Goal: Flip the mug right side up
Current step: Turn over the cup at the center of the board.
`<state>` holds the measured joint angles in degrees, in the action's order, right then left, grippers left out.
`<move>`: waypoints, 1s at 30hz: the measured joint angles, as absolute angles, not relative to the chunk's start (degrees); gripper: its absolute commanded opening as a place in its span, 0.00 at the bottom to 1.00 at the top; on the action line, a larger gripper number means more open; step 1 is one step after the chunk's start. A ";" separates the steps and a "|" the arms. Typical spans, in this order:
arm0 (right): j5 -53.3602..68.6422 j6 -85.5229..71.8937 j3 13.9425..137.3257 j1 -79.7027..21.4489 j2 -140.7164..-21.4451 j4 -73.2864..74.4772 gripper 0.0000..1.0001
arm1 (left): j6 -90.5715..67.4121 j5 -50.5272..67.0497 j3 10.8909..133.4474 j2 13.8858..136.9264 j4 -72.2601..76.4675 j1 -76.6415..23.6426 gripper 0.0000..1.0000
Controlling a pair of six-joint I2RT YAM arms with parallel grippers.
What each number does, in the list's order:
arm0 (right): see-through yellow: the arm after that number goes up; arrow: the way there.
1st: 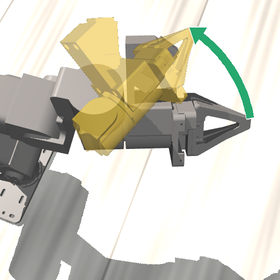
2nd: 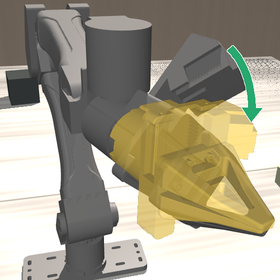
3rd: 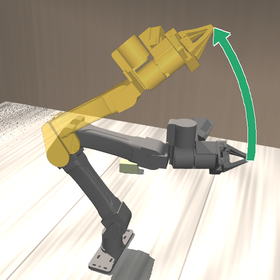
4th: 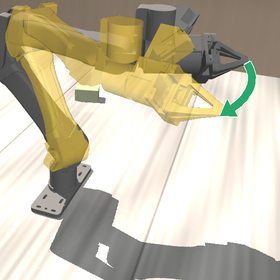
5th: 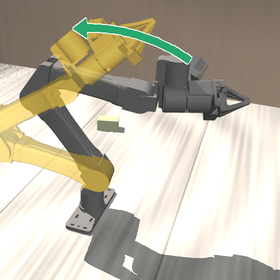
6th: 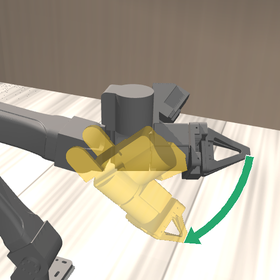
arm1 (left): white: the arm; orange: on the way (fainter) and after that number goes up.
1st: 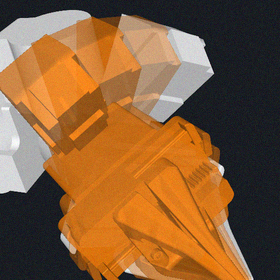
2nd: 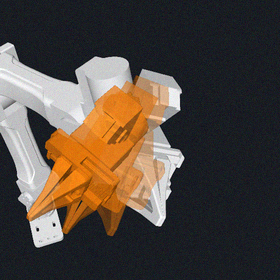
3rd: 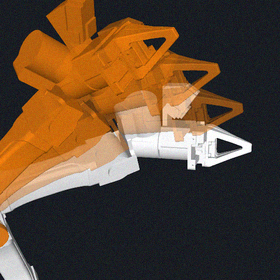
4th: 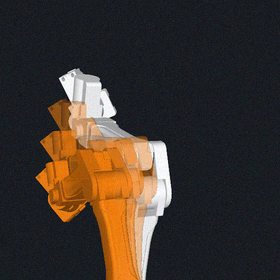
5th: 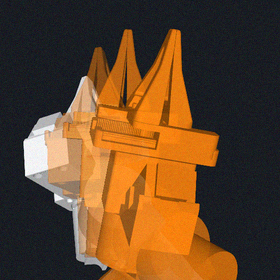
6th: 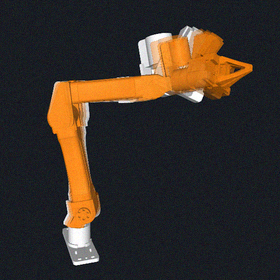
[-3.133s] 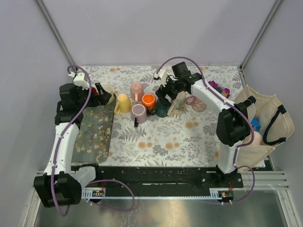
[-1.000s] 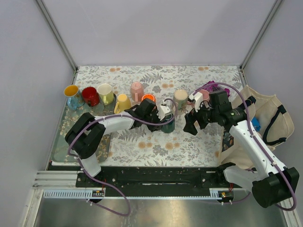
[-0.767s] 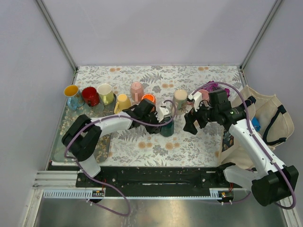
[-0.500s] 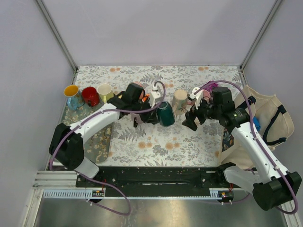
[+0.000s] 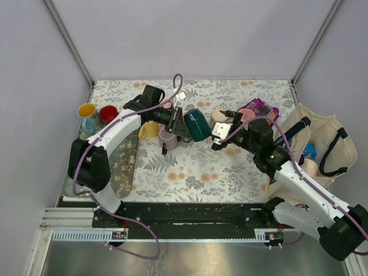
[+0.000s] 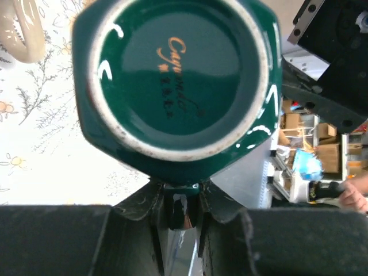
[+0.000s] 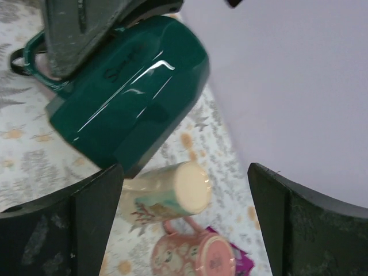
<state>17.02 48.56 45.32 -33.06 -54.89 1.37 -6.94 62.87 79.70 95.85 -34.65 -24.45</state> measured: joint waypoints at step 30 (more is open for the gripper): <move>18.65 68.45 44.36 -35.31 -63.86 -9.93 0.86 | -67.79 83.00 74.26 105.65 12.38 -22.20 0.02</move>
